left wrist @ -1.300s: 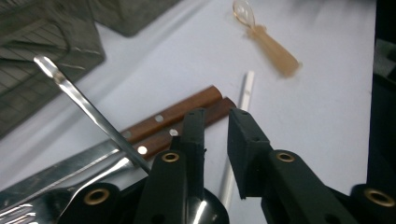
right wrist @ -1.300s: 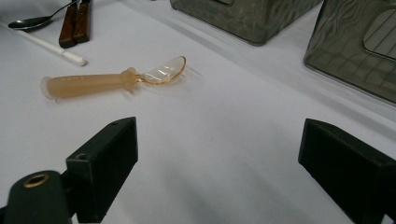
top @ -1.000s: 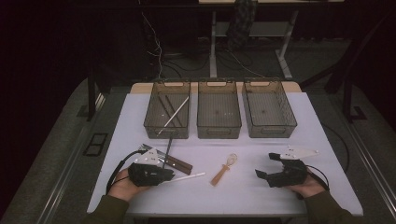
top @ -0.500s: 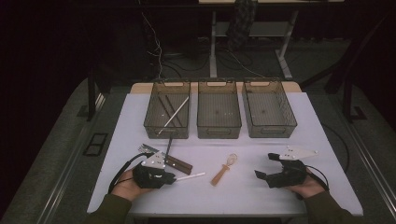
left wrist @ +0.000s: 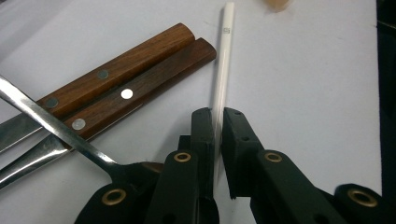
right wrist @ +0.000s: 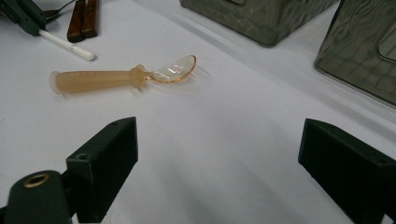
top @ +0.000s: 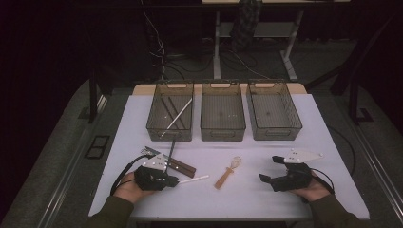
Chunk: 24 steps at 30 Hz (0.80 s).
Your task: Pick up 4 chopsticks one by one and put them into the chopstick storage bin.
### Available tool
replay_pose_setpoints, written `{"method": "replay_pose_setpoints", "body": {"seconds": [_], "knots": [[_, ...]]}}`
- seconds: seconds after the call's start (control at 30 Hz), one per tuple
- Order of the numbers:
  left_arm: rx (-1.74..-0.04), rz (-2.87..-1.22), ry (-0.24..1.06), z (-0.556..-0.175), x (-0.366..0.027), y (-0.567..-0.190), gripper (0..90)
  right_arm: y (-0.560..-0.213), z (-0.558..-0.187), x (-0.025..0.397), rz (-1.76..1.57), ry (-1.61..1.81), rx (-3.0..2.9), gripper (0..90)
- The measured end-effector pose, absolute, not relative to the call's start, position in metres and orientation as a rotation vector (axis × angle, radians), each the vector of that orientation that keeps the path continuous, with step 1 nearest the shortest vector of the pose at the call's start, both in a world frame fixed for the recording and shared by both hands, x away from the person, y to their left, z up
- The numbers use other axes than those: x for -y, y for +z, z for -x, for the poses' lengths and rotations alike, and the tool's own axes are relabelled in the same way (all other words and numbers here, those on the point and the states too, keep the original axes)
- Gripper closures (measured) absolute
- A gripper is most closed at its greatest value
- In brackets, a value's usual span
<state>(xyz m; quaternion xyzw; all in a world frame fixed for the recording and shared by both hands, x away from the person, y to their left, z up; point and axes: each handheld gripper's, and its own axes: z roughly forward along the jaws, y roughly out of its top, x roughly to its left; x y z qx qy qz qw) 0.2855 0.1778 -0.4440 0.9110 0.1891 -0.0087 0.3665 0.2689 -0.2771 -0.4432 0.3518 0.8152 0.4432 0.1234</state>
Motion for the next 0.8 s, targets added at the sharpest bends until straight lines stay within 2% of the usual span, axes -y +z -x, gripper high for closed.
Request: {"method": "replay_pose_setpoints", "body": {"seconds": [0.5, 0.8], "knots": [[-0.455, -2.357, -0.04, -0.281, -0.169, -0.44, 83.8, -0.442, -0.268, 0.278, -1.023, 1.294, -2.375, 11.3], [-0.506, -2.309, -0.062, -0.28, -0.164, -0.433, 83.8, -0.442, -0.268, 0.277, -1.022, 1.293, -2.376, 11.3]]}}
